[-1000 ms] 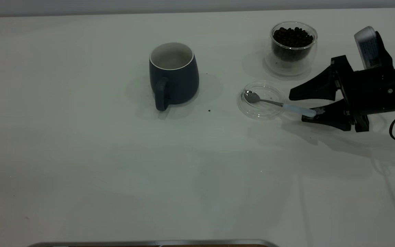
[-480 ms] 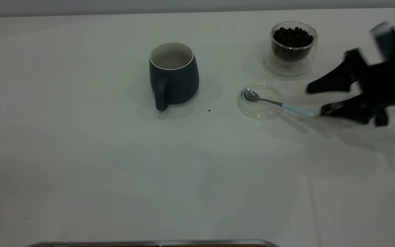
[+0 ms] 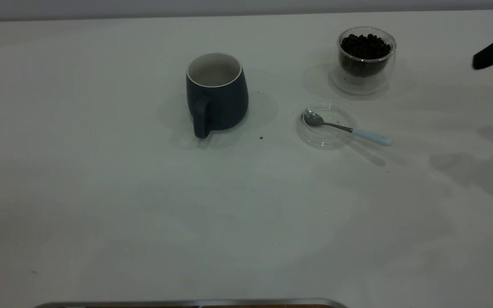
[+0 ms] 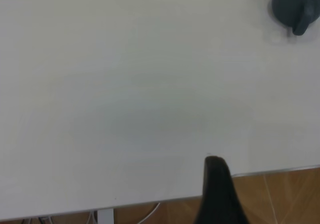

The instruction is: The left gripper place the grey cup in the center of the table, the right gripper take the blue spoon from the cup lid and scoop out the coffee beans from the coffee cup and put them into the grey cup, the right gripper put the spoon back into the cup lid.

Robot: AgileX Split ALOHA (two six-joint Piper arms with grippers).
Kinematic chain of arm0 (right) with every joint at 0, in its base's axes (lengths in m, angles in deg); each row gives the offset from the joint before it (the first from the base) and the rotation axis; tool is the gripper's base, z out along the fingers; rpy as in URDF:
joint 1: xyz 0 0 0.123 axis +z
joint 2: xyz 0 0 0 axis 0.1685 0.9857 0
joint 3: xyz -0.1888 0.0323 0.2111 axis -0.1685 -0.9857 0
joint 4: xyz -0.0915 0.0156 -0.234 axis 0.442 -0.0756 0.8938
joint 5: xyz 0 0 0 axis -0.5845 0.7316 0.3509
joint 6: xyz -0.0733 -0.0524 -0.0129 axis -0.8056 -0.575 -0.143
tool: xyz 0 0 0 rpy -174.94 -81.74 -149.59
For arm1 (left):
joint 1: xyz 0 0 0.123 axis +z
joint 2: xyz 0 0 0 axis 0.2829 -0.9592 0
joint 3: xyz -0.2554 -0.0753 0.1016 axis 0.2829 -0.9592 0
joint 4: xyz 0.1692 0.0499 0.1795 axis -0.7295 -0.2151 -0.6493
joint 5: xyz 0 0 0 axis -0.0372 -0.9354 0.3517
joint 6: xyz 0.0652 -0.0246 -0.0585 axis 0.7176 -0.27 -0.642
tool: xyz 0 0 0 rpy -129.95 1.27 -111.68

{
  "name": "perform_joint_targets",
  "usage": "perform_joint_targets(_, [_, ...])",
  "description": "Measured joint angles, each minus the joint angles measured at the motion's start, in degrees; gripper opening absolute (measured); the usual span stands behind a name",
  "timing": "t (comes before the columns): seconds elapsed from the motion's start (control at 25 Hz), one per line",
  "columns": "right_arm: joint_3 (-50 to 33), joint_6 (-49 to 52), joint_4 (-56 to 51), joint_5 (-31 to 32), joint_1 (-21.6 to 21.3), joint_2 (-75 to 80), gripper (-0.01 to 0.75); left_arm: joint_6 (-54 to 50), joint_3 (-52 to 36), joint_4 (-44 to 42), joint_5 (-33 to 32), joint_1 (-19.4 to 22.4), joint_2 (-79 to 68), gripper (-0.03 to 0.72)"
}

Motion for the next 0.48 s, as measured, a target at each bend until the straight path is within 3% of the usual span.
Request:
perform_joint_targets(0.24, [-0.5,26.3,25.5,0.5,10.7,-23.6,0.593,0.0,0.0,0.0,0.0,0.0,0.0,0.568])
perform_joint_targets(0.36, [-0.5,34.2,35.7,3.4,15.4,-35.0,0.593,0.0,0.0,0.0,0.0,0.0,0.0,0.568])
perform_joint_targets(0.48, [-0.6,35.9,41.4,6.9,17.6,-44.4,0.593,0.0,0.0,0.0,0.0,0.0,0.0,0.568])
